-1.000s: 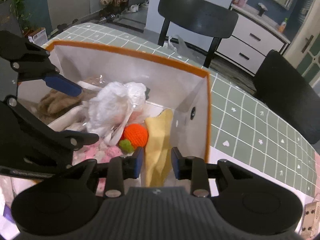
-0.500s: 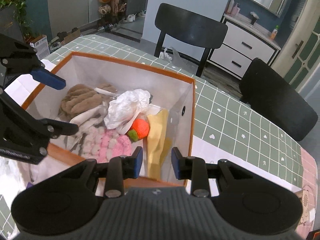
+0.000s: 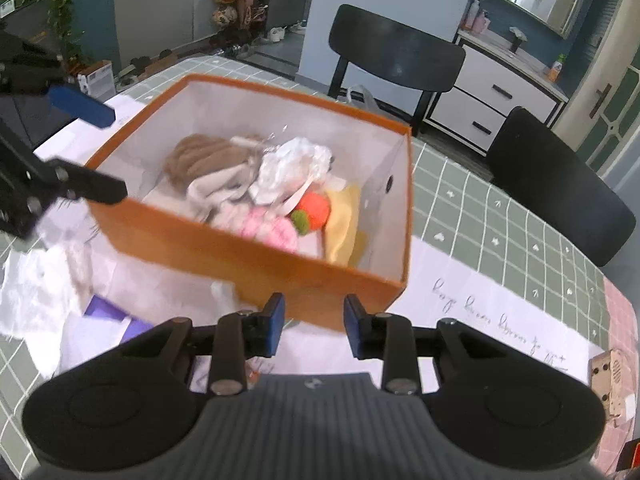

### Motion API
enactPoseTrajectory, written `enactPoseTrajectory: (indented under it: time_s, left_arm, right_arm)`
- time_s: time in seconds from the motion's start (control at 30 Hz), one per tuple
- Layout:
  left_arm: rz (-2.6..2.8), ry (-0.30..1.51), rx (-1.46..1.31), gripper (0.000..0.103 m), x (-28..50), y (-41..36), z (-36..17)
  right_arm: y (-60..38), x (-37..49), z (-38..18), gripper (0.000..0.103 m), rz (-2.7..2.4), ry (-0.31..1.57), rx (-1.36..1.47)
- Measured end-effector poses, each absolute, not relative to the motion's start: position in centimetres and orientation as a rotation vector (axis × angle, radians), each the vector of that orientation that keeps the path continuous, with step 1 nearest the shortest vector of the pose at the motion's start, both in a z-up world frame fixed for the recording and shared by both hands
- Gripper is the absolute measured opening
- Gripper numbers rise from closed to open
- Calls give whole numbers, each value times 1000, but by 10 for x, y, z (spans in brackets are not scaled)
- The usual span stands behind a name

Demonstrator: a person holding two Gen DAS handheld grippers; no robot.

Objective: Organize soft objects
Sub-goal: 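Grasp the crumpled white tissue with the left tool while the right tool grasps the brown bear sponge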

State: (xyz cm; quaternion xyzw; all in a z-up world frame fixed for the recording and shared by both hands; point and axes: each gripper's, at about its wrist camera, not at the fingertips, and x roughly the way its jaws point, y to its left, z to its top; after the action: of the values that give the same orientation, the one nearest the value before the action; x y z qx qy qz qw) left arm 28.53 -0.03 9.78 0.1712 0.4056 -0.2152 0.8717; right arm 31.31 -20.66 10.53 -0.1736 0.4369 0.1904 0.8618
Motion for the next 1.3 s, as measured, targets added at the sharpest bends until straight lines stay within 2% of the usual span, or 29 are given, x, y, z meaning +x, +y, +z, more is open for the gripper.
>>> enactPoseTrajectory:
  time_s: [0.4,0.63,0.77,1.23,1.27,1.3]
  left_arm:
    - [-461,823,299,82,236,39,71]
    - [-469,841,282,82,203,62,37]
    - [-463,859,273,82,180,78,17]
    - [-432,849,282,86,144,90,-26]
    - [-419,848,287,87,144,90,-29]
    - [-411,845,288,87,145,91,-31]
  right_arm:
    - [-218,262,64,32,459,957,-338]
    - [-229,230,49,32,495,959,-325]
    - [-240,207,43,39,515,959,-323]
    - [-267,164,27,40,543,942,-186]
    - [-267,163,27,43,538,936,-184]
    - [-267,162,27,51,532,927,-183]
